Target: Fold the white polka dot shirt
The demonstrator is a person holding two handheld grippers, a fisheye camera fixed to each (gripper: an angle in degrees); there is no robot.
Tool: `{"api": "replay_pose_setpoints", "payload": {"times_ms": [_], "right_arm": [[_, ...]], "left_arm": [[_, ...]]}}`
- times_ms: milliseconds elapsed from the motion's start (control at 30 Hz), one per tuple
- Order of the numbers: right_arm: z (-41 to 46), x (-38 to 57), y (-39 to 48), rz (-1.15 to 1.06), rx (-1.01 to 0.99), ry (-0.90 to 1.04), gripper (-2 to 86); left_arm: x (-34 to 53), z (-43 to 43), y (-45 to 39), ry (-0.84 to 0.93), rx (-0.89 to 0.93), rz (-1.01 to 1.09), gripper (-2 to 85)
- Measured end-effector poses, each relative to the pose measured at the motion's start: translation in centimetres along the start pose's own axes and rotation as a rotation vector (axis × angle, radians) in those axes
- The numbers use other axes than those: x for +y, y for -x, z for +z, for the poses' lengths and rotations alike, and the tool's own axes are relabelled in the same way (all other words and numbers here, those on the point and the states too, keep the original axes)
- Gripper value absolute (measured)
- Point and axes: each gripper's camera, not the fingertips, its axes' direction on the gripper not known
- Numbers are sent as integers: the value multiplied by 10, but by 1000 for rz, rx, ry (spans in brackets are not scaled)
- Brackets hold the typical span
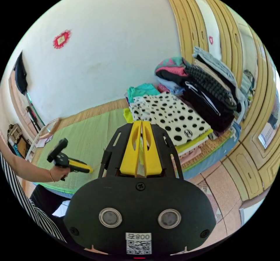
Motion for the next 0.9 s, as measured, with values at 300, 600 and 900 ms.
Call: {"api": "replay_pose_setpoints", "payload": {"times_ms": [300,600,900], "right_arm": [[60,-95,102,-139,-411,-126,5],[233,-177,147,-34,-235,76,13],[373,-257,145,54,-23,208,85]], "left_arm": [[42,46,-27,-133,-44,-36,3],[81,107,-20,-231,5,-60,3],[105,179,3,-254,69,-74,3]]}}
